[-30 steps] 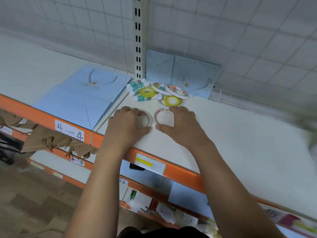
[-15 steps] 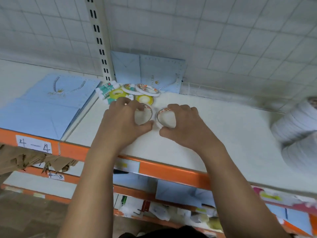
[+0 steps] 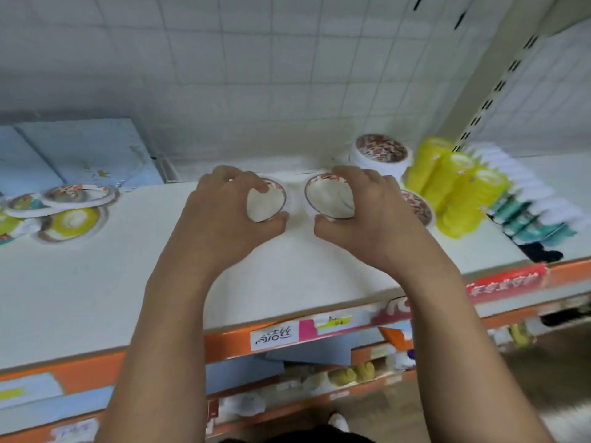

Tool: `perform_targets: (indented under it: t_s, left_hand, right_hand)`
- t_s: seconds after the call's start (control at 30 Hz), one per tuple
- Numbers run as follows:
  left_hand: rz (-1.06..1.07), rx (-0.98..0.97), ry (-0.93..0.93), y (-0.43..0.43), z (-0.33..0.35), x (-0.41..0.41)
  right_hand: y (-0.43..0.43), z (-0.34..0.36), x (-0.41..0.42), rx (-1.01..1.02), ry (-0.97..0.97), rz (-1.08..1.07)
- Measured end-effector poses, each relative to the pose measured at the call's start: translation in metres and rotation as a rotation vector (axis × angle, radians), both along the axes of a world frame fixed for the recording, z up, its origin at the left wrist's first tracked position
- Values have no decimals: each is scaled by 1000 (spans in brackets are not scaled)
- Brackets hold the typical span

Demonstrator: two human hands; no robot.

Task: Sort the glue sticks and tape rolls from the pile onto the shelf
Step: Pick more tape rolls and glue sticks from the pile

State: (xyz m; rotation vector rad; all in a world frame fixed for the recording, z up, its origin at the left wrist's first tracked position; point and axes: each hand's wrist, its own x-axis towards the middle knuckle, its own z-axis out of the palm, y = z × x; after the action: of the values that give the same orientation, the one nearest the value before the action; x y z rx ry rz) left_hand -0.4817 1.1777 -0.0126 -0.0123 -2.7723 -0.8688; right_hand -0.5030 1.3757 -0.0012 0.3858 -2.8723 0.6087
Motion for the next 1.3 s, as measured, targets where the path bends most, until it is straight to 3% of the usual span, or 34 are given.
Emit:
perform_targets:
  t_s: [0.47, 0.83, 1.03, 1.3]
  left_hand:
    - [-43, -5, 23, 121, 4, -32]
    - [-6, -52, 38, 182, -3, -41]
    - [10, 136, 41, 183, -7, -35]
    - [33, 79, -185, 162, -7, -27]
  right_hand:
    - [112, -10, -30, 40, -82, 104]
    - [162, -26, -50, -127, -226, 229]
    - [167, -24, -56, -168, -241, 302]
    - [168, -16, -65, -81, -299, 300]
